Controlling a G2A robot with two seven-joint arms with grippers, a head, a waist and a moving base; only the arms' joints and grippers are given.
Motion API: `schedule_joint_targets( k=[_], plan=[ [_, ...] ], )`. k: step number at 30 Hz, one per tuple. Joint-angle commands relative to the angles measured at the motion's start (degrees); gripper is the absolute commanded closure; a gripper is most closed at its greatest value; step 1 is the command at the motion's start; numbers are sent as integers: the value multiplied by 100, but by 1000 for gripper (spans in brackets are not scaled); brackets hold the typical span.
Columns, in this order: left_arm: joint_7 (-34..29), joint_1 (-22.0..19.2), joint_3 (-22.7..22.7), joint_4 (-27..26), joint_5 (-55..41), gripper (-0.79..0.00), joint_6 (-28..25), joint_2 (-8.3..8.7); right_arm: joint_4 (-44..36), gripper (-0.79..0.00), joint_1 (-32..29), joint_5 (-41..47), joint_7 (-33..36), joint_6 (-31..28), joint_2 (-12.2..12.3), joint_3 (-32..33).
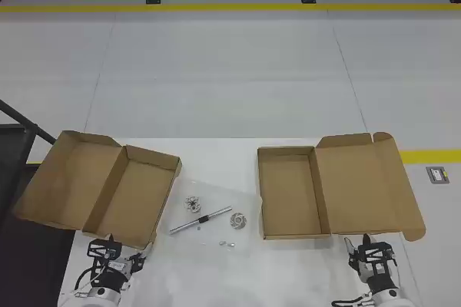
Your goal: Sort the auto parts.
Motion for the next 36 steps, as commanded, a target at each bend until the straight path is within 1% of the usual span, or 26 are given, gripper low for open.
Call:
schedule_joint_targets(
  k=[1, 7, 8, 13, 16, 19, 23, 27, 29, 36],
  plan=[
    [0, 0, 0, 0, 0, -785, 0, 0, 0, -383, 0, 0, 0, 0, 0, 0],
    [0, 0, 0, 0, 0, -784, 0, 0, 0, -383, 0, 0, 0, 0, 0, 0],
    [25, -6, 5, -16, -19, -785, -28, -2, -23, -785, 8, 0, -25, -54, -1, -22],
    [133, 15, -119, -33, -366, -785, -222, -13, -198, -785, -7, -263, -82, -350, 9, -65],
    [132, 37, -257, -84, -878, -785, -476, -20, -546, -785, -13, -525, -20, -692, 30, -105],
    [53, 79, -467, -144, -1579, -785, -780, -23, -999, -785, 86, -981, 239, -984, 51, -249],
    [-139, 105, -761, -180, -2345, -785, -1193, -14, -1520, -785, 409, -1336, 704, -1392, 58, -572],
    [-497, 125, -960, -153, -3060, -785, -1626, 1, -1730, -785, 938, -1193, 1202, -1882, 36, -1017],
    [-685, 106, -1064, -150, -3212, -785, -1735, 16, -1730, -785, 938, -1193, 1202, -1882, 36, -1017],
    [-685, 106, -1064, -150, -3212, -785, -1735, 16, -1730, -785, 938, -1193, 1202, -1882, 36, -1017]
  ],
)
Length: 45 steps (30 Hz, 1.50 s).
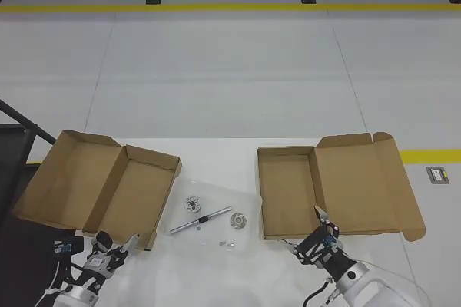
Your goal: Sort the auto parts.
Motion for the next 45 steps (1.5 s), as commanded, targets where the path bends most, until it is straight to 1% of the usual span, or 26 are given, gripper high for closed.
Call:
schedule_joint_targets(
  k=[1, 4, 6, 8, 9, 11, 14, 17, 19, 20, 23, 25, 34, 36, 40, 45],
  plan=[
    [0, 0, 0, 0, 0, -785, 0, 0, 0, -785, 1, 0, 1, -1, 0, -1],
    [0, 0, 0, 0, 0, -785, 0, 0, 0, -785, 1, 0, 1, -1, 0, -1],
    [-139, -7, 57, 21, -120, -785, -59, -1, 20, -785, 27, 85, -142, -76, -1, -18],
    [-322, -61, 54, 45, -331, -785, 21, -3, 155, -785, 244, 241, -174, -357, -5, -126],
    [-417, -70, 44, 74, -501, -785, 41, -5, 252, -785, 454, 207, -3, -531, -9, -256],
    [-659, -85, 7, 109, -815, -785, 11, -1, 492, -785, 1027, 183, 426, -795, -45, -655],
    [-919, -107, -67, 117, -1114, -785, -92, 12, 1049, -785, 2042, 379, 990, -987, -165, -1366],
    [-1074, -113, -102, 125, -1266, -785, -190, 23, 1746, -785, 3035, 777, 1379, -1015, -333, -2006],
    [-1155, -125, -132, 138, -1344, -785, -214, 30, 2247, -785, 3641, 957, 1673, -902, -462, -2397],
    [-1165, -128, -143, 138, -1359, -785, -224, 32, 2499, -785, 3914, 1075, 1808, -852, -532, -2592],
    [-1174, -112, -171, 147, -1387, -785, -243, 36, 3277, -785, 4651, 1530, 2111, -1027, -734, -3117],
    [-1194, -98, -181, 149, -1374, -785, -247, 39, 3676, -785, 5027, 1525, 2391, -1070, -852, -3448],
    [-1194, -98, -181, 149, -1374, -785, -247, 39, 3720, -785, 5076, 1498, 2441, -1035, -869, -3489],
    [-1194, -98, -181, 149, -1374, -785, -247, 39, 3763, -785, 5014, 1475, 2503, -1234, -868, -3576],
    [-1194, -98, -181, 149, -1374, -785, -247, 39, 3900, -785, 5149, 1334, 2571, -1706, -920, -3840],
    [-1194, -98, -181, 149, -1374, -785, -247, 39, 4267, -785, 5422, 1448, 2846, -1967, -1058, -4161]
  ],
)
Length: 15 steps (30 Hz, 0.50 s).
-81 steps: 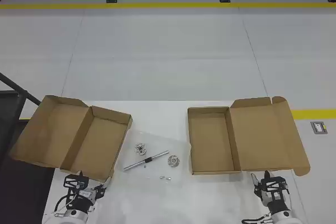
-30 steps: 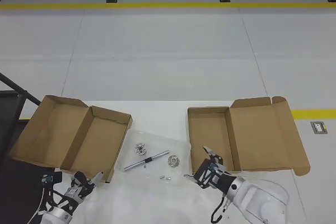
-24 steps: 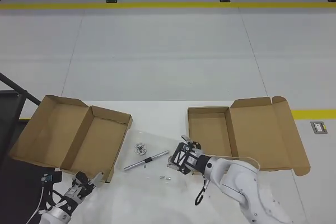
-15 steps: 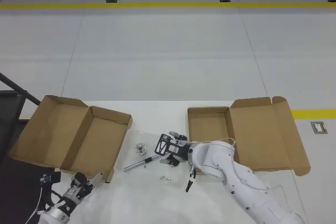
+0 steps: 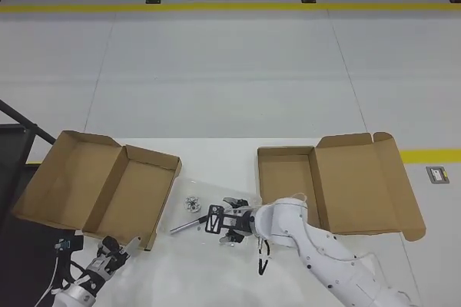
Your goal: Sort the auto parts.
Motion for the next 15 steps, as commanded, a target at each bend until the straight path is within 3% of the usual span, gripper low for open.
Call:
schedule_joint_targets(
  k=[1, 2, 4, 8, 11, 14, 15],
  plan=[
    [0, 0, 0, 0, 0, -785, 0, 0, 170, -785, 111, 104, 100, -81, -51, -85],
    [0, 0, 0, 0, 0, -785, 0, 0, 277, -785, 166, 174, 146, -142, -76, -122],
    [0, 0, 0, 0, 0, -785, 0, 0, 501, -696, 283, 303, 256, -254, -130, -201],
    [0, 0, 0, 0, 0, -785, 0, 0, 940, -776, 509, 503, 498, -382, -247, -369],
    [0, 0, 0, 0, 0, -785, 0, 0, 1243, -665, 655, 566, 652, -483, -329, -504],
    [0, 0, 0, 0, 0, -785, 0, 0, 1446, -640, 766, 622, 652, -490, -409, -600],
    [0, 0, 0, 0, 0, -785, 0, 0, 1514, -588, 804, 598, 659, -480, -432, -632]
  ],
)
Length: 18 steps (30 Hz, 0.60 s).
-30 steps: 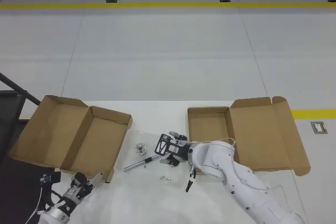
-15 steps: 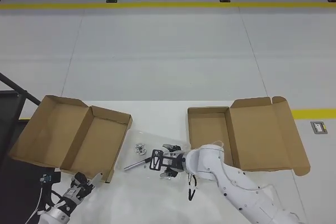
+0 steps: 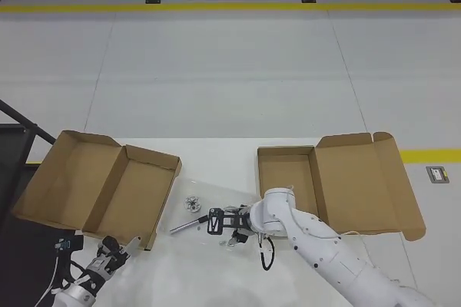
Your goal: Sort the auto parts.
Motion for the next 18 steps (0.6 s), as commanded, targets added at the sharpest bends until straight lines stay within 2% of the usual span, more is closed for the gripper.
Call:
schedule_joint_targets(
  k=[1, 10, 15, 18],
  plan=[
    [0, 0, 0, 0, 0, -785, 0, 0, 131, -588, 67, -44, 9, 37, -42, -56],
    [0, 0, 0, 0, 0, -785, 0, 0, 573, -619, 334, -254, 193, 274, -288, -371],
    [0, 0, 0, 0, 0, -785, 0, 0, 852, -413, 427, -289, 154, 333, -404, -465],
    [0, 0, 0, 0, 0, -785, 0, 0, 995, -366, 471, -301, 127, 361, -466, -501]
  ],
)
